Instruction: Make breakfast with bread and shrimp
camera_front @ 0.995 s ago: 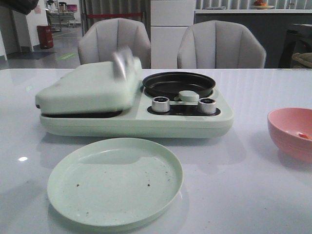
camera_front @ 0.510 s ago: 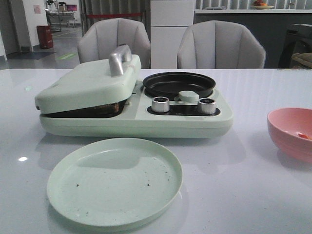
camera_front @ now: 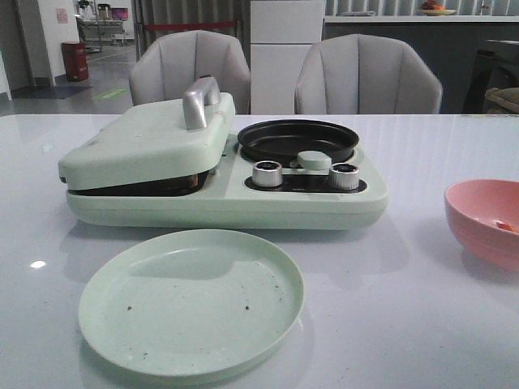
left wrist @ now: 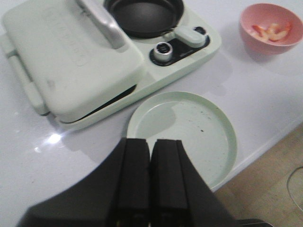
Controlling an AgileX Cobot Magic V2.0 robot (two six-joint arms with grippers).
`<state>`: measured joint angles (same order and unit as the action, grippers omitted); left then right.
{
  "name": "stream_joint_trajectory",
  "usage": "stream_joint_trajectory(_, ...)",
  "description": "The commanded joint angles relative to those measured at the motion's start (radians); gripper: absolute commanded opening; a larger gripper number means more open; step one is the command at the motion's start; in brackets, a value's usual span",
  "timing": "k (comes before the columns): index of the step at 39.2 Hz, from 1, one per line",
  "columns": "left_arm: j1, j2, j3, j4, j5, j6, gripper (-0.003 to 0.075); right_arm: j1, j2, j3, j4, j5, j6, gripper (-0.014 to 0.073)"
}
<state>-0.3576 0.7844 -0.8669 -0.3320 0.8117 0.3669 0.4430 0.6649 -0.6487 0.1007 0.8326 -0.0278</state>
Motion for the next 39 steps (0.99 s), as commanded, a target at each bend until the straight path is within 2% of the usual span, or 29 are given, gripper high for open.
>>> stream_joint_trajectory(1,-0.007,-0.071,0.02,0.033,-0.098,-0.069,0.0101,-0.003,-0.003,-0.028,-0.001,-0.07,-0.001,0.0558)
stream_joint_trajectory(12,-0.007,-0.126,0.076,0.033,-0.099,-0.069,0.0101,-0.003,-0.003,-0.028,-0.013,-0.071,0.0,0.0558)
stream_joint_trajectory(16,-0.007,-0.126,0.076,0.033,-0.104,-0.069,0.0101,-0.023,0.012,-0.032,-0.073,-0.08,0.075,0.0558)
stream_joint_trajectory(22,-0.007,-0.126,0.076,0.033,-0.11,-0.069,0.0101,-0.125,0.091,-0.066,-0.163,-0.046,0.184,0.0558)
stream_joint_trajectory(32,-0.007,-0.126,0.076,0.033,-0.11,-0.069,0.0101,-0.359,0.294,-0.163,-0.167,-0.036,0.182,0.0558)
stream_joint_trajectory(39,-0.007,-0.126,0.076,0.033,-0.11,-0.069,0.0101,-0.46,0.461,-0.248,-0.167,-0.043,0.128,0.0558)
